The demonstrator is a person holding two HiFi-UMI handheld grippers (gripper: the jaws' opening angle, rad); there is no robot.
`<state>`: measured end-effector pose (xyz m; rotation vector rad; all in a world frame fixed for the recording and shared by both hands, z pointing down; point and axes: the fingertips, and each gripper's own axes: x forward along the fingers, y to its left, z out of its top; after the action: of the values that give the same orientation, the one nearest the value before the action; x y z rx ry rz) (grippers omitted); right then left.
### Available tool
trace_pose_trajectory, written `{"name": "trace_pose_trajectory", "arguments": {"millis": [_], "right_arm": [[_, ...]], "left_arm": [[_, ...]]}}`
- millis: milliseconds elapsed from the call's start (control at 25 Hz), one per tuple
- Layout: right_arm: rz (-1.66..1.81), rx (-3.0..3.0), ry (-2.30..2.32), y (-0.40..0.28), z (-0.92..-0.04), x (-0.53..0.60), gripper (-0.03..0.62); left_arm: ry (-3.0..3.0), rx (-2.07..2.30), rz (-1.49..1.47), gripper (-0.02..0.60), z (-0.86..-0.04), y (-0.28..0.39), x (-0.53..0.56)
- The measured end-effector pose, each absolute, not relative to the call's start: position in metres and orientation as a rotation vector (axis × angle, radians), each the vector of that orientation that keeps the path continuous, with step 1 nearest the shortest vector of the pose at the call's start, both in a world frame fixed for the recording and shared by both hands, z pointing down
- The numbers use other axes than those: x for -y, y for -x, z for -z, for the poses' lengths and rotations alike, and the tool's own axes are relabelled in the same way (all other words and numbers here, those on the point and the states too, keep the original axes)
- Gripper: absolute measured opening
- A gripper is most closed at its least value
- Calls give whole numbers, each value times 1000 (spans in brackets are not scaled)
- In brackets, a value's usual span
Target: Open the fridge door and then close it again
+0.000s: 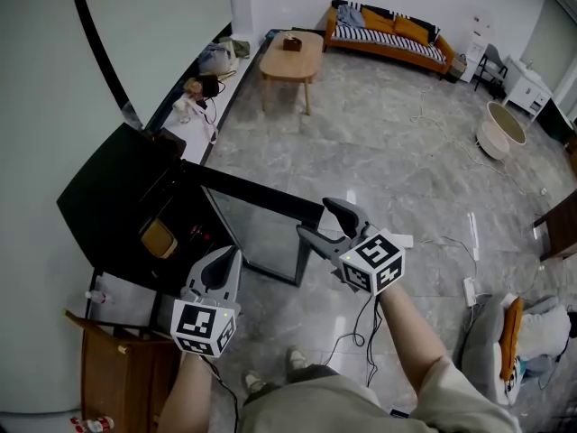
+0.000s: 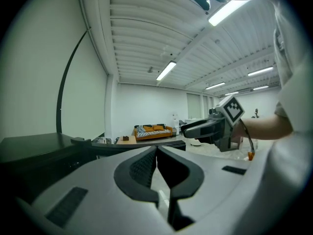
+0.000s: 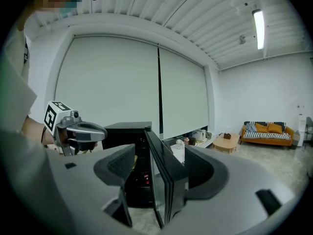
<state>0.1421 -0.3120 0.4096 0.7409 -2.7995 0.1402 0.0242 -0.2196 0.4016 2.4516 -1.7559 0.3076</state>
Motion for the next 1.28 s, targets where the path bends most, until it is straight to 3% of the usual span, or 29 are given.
{"name": "trace_pose_trajectory", "arguments": {"millis": [1000,1280], "right_arm": [[-238,2680,-689,-137,-494,348,278],[-173,2665,-716,-140,-495,349,227]], "left_arm": [[-2399,1738,-330,8,-429,-18,226],[-2383,1735,-349,8,-436,-15,222]]}}
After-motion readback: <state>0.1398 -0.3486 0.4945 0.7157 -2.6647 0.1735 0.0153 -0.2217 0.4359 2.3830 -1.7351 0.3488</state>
